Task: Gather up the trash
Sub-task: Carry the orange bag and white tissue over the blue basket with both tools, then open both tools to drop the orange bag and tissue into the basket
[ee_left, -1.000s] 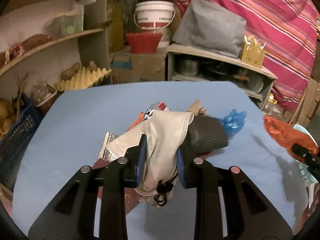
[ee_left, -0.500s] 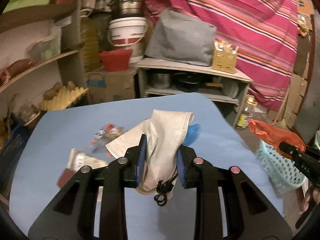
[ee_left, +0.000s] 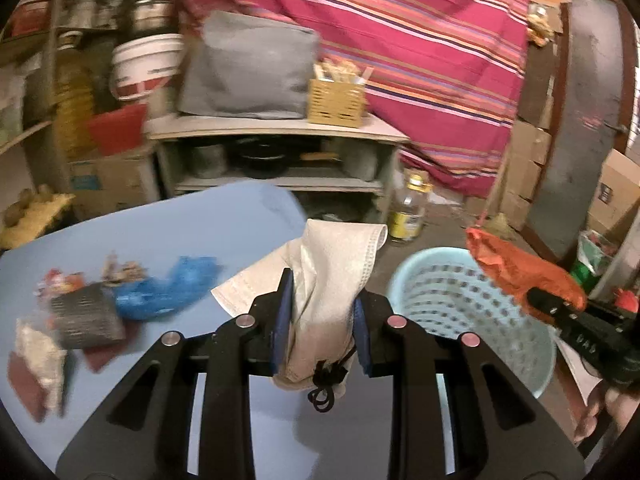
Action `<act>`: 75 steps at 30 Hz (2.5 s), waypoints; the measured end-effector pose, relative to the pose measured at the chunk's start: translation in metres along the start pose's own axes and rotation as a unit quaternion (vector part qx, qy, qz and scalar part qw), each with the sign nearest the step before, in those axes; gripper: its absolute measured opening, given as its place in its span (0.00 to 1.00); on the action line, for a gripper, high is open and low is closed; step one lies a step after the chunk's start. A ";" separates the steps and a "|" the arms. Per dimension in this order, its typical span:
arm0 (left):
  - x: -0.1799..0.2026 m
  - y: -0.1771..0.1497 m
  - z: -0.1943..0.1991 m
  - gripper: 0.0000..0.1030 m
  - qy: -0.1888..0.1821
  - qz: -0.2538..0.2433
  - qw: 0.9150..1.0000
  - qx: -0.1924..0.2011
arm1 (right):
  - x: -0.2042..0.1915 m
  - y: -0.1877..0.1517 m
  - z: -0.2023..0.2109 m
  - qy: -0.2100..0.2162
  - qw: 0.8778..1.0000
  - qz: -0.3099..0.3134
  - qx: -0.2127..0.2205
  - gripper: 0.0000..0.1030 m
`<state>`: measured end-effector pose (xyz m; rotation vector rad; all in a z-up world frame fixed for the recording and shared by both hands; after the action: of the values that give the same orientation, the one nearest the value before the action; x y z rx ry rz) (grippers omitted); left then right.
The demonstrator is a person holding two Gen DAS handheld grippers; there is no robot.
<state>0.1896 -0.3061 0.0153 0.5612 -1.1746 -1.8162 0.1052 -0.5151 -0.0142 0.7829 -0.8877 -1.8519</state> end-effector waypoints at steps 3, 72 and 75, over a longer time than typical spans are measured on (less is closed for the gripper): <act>0.030 -0.001 -0.015 0.25 -0.025 -0.003 1.000 -0.008 | 0.018 -0.002 -0.003 -0.006 1.000 -0.016 -0.005 0.05; 0.026 -0.002 -0.017 0.95 -0.029 -0.024 0.999 -0.037 | 0.018 -0.007 -0.021 0.000 0.999 -0.007 -0.033 0.05; 0.012 -0.006 -0.013 0.95 -0.017 -0.021 0.999 -0.036 | 0.009 -0.007 -0.022 0.002 0.999 0.000 -0.038 0.06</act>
<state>0.1901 -0.3221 0.0051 0.5175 -1.1221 -1.9026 0.1164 -0.5268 -0.0334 0.7384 -0.8102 -1.8725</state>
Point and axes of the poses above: each gripper's, at about its wrist camera, not at the fingertips, and z roughly against the way its jaws point, x to its right, y to its top, the point moved 3 cm from there along -z, roughly the way its jaws point, and after that the axes turned 7 degrees about x, right-handed, at the moved point
